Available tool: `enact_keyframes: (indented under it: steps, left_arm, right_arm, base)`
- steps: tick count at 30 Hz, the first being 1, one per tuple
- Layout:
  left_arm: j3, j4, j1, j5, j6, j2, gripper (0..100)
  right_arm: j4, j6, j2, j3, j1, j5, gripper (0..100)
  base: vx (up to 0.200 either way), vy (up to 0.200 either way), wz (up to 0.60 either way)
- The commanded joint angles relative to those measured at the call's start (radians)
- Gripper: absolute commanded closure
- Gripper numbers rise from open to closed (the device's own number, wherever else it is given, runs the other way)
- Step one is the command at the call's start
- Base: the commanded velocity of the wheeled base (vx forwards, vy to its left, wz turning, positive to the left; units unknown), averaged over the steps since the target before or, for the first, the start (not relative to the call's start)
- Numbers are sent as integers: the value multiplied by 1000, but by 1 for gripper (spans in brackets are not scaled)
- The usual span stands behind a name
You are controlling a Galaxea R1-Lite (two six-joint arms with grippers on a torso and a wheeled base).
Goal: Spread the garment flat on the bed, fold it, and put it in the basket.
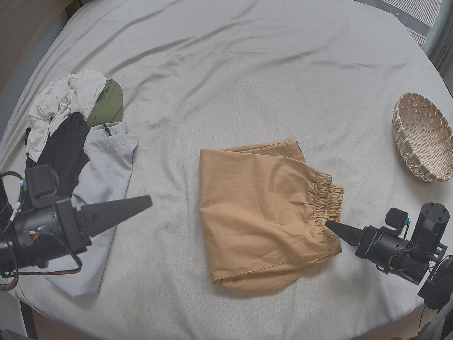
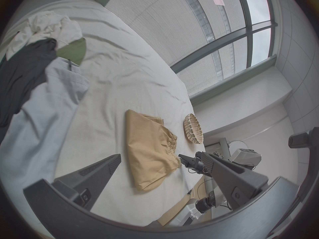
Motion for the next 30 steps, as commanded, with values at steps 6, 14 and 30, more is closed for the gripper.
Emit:
enact_keyframes:
  steps: [6,14,30]
  left_arm:
    - [61,6,44,-2,-5,-125,0]
    - [79,-6,81,1,-6,-127,0]
    - [146,-6,131,-8,-5,-167,0]
  right_arm:
    - [-3,30,44,3,40,3,0]
    - [-7,68,76,-28,78,2,0]
    - [-182,73,233,-74,146,-1,0]
  base:
    - [0,0,0]
    - [0,0,0]
    - [0,0,0]
